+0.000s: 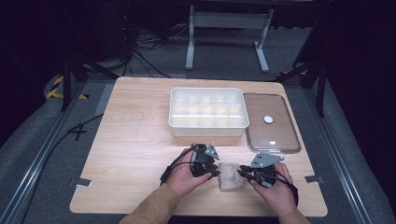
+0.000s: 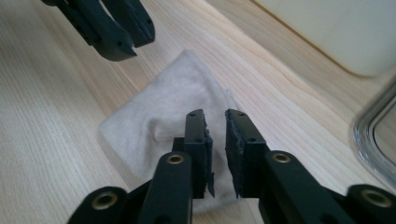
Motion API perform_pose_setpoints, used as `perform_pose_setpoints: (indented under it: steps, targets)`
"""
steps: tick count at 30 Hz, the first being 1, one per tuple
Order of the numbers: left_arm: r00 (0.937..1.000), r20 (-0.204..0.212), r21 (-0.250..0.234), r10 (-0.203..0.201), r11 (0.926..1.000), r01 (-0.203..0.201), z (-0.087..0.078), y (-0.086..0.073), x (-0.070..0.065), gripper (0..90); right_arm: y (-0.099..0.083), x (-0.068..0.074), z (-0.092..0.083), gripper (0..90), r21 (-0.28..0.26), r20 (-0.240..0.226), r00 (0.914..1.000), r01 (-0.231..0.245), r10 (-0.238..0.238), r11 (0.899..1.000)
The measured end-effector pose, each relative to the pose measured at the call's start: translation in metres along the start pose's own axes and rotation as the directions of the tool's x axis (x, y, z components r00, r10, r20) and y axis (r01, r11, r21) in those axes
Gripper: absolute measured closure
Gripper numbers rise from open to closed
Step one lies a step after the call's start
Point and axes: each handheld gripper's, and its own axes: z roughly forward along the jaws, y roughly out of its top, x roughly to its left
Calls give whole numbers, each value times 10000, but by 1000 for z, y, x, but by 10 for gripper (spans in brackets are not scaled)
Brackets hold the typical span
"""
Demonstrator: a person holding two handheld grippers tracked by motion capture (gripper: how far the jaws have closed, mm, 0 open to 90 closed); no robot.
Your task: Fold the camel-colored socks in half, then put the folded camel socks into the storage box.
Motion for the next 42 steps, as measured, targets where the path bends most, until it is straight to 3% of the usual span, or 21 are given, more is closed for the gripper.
perform_pose_setpoints:
  steps: [1, 4, 5, 9, 19, 22, 24, 32, 34, 37, 42]
  targets:
    - [10000, 1, -4, 32, 10000, -32, 0, 0, 0, 746, 1, 2, 2, 818, -27, 56, 9997, 225, -224, 9997]
    - [10000, -11, 67, 62, 10000, -62, -1, -1, 0, 745, 3, 5, 6, 828, 129, -81, 9995, 305, -304, 9995]
    - [10000, -23, 100, -6, 9999, 7, -1, -2, -1, 744, 0, 3, 10, 836, 440, -81, 9997, 224, -220, 9988]
    - [9999, -19, 105, -101, 9999, 102, -3, -5, 0, 744, -10, -6, 17, 839, 864, 80, 10000, 19, -26, 9963]
    - [9997, -56, 321, -242, 9992, 244, -3, -9, 6, 742, -4, -4, 9, 842, 607, 125, 9998, 118, -126, 9981]
    - [9995, -215, 599, -228, 9979, 241, 0, -11, 7, 736, -7, -6, 15, 826, 1071, 216, 9995, 190, -214, 9941]
    - [9995, -198, 651, -246, 9975, 258, 1, -12, 7, 735, -10, -7, 17, 828, 1016, 166, 9998, 53, -70, 9948]
    - [9995, -198, 760, -263, 9967, 277, 1, -12, 7, 734, -8, -8, 13, 825, 922, 231, 9994, 221, -243, 9955]
    - [9994, -210, 979, -268, 9948, 287, 1, -12, 7, 734, -7, -8, 11, 827, 853, 236, 9994, 241, -262, 9961]
    - [9995, -175, 1119, -256, 9933, 274, 4, -13, 8, 731, -10, -9, 15, 824, 1128, 206, 9997, 112, -136, 9936]
    - [9995, -146, 1332, -285, 9906, 302, 6, -13, 7, 735, -13, -13, 16, 826, 1081, 17, 10000, -75, 74, 9941]
